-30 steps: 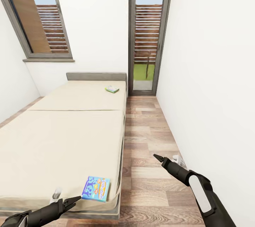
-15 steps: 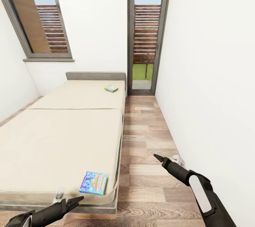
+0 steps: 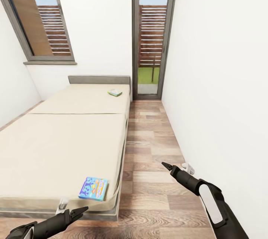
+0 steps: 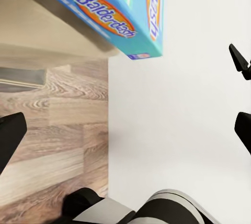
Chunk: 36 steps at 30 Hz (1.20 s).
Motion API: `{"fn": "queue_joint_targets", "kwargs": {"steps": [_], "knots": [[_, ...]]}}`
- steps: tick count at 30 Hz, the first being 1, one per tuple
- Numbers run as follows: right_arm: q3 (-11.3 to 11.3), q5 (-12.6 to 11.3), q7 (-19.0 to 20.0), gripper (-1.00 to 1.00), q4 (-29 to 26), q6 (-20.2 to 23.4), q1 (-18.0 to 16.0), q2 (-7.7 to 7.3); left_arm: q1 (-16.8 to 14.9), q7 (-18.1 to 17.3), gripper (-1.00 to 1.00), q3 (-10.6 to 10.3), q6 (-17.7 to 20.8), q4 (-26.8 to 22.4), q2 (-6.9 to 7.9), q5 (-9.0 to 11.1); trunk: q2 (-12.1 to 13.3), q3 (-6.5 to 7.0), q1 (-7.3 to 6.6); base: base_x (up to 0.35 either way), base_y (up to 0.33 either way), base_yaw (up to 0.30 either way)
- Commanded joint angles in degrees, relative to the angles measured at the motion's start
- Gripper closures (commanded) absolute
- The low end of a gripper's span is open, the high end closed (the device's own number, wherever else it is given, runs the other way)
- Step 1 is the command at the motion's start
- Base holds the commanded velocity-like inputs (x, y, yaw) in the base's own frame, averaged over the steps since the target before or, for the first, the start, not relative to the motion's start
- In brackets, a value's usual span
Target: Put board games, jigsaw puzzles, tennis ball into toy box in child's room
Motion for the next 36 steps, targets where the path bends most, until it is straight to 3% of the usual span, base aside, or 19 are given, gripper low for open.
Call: {"fn": "queue_joint_targets", "kwargs": {"steps": [1, 28, 32, 36], "knots": [[-0.1, -0.1, 0.2, -1.0, 0.0, 0.3, 0.0, 0.02, 0.0, -0.2, -1.0, 0.1, 0.6, 0.0, 0.0, 0.1, 0.0, -0.05, -0.01, -0.041, -0.103, 0.0], [-0.1, -0.4, 0.6, -1.0, 0.0, 0.1, 0.0, -0.05, 0.0, -0.2, -1.0, 0.1, -0.6, 0.0, 0.0, 0.1, 0.0, -0.05, -0.01, 0.031, -0.009, 0.0], [0.4, -0.5, 0.5, -1.0, -0.6, 0.6, -0.1, 0.54, 0.4, -0.8, -1.0, -1.2, 0.7, 0.1, -1.31, -0.3, 0.0, -0.05, -0.01, 0.0, 0.0, 0.0], [0.4, -0.5, 0.5, -1.0, -0.5, 0.5, -0.1, 0.62, 0.4, -0.9, -1.0, -1.2, 1.2, 0.2, -2.16, 0.0, 0.0, -0.05, -0.01, 0.0, 0.0, 0.0]]}}
